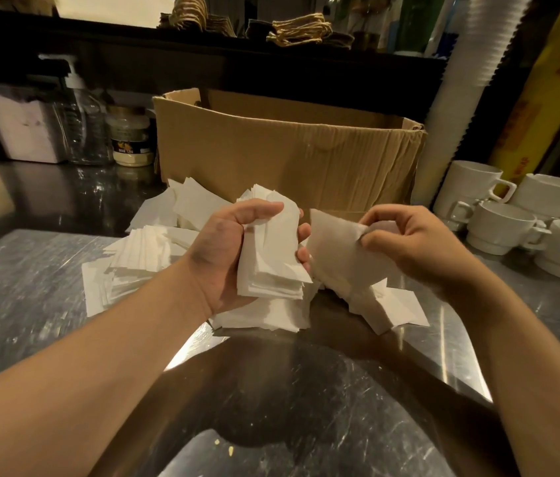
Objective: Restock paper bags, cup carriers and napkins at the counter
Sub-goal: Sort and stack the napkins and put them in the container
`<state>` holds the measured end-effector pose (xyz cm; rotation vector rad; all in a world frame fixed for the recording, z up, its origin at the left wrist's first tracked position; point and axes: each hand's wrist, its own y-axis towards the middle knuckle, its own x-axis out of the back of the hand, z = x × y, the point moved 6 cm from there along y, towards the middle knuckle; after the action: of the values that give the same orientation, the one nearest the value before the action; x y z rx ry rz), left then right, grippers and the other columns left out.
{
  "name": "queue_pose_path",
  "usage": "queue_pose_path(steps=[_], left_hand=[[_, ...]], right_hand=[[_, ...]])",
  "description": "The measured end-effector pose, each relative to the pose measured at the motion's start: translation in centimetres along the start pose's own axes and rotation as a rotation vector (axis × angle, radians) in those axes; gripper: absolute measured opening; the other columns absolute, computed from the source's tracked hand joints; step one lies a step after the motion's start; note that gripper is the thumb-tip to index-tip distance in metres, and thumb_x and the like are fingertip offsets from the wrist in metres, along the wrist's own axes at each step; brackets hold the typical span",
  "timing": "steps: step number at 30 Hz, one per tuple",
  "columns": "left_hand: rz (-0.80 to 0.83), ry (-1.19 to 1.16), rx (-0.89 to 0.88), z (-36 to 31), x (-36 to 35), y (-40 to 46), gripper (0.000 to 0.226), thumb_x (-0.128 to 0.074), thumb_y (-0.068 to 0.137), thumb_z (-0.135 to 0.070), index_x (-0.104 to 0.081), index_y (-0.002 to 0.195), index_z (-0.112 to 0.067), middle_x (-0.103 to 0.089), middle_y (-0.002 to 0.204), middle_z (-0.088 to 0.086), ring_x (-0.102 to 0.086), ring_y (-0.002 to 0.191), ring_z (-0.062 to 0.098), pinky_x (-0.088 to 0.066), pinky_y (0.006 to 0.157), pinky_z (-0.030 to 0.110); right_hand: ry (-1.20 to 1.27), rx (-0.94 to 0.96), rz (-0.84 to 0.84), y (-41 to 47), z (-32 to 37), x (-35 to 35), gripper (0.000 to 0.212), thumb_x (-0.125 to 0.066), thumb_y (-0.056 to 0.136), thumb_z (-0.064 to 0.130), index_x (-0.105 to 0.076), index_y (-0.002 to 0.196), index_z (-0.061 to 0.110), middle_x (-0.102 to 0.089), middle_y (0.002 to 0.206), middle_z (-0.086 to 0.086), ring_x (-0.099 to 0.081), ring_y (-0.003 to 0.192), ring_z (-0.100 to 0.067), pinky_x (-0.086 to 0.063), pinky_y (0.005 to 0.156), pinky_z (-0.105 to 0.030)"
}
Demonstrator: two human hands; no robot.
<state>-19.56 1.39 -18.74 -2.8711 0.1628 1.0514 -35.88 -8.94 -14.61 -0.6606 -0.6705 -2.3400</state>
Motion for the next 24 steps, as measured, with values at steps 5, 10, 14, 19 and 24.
queue_pose_path(steps=[5, 10, 14, 19, 24], left_hand=[[-0.036, 0.013, -0.021, -0.2, 0.2, 0.1, 0.054, -0.066, 0.076, -0.027, -0.058, 0.127, -0.01, -0.063, 0.103, 0.013, -0.06, 0.081, 0.026, -0.051, 0.084, 0.041], [-0.102, 0.042, -0.022, -0.2, 0.4, 0.0, 0.059, -0.068, 0.072, -0.03, -0.06, 0.129, -0.013, -0.067, 0.101, 0.012, -0.062, 0.088, 0.026, -0.054, 0.083, 0.04], [-0.113, 0.128, 0.035, 0.2, 0.2, -0.2, 0.047, -0.066, 0.077, -0.036, -0.065, 0.12, -0.017, -0.067, 0.106, 0.011, -0.064, 0.1, 0.027, -0.057, 0.083, 0.04], [-0.152, 0.326, 0.134, 0.7, 0.0, -0.6, 0.039, -0.062, 0.076, -0.041, -0.063, 0.107, -0.019, -0.072, 0.083, 0.007, -0.07, 0.072, 0.024, -0.056, 0.059, 0.029], [-0.108, 0.357, 0.215, 1.3, -0.6, -0.7, 0.046, -0.06, 0.075, -0.046, -0.061, 0.111, -0.017, -0.07, 0.083, 0.008, -0.069, 0.069, 0.023, -0.059, 0.055, 0.032]], right_hand=[[0.53, 0.053, 0.103, -0.3, 0.7, 1.1, 0.006, -0.066, 0.069, 0.028, -0.062, 0.065, 0.027, -0.06, 0.082, 0.001, -0.058, 0.081, -0.016, -0.05, 0.07, -0.031], [0.903, 0.164, 0.518, -1.4, 2.5, -0.7, 0.035, -0.085, 0.068, 0.037, -0.06, 0.071, 0.013, -0.051, 0.081, -0.015, -0.056, 0.075, -0.025, -0.049, 0.062, -0.03], [0.593, 0.107, 0.487, -1.2, 2.1, -2.1, 0.01, -0.069, 0.077, 0.029, -0.072, 0.078, 0.019, -0.066, 0.087, -0.005, -0.065, 0.082, -0.018, -0.054, 0.068, -0.027], [0.371, 0.068, 0.21, -0.6, 1.8, -2.1, 0.021, -0.084, 0.068, 0.042, -0.076, 0.081, 0.027, -0.072, 0.091, 0.003, -0.069, 0.084, -0.014, -0.056, 0.066, -0.024], [0.343, 0.072, 0.112, -0.7, 2.1, -1.4, 0.022, -0.077, 0.067, 0.034, -0.074, 0.086, 0.023, -0.072, 0.09, 0.007, -0.069, 0.086, -0.012, -0.057, 0.066, -0.023]])
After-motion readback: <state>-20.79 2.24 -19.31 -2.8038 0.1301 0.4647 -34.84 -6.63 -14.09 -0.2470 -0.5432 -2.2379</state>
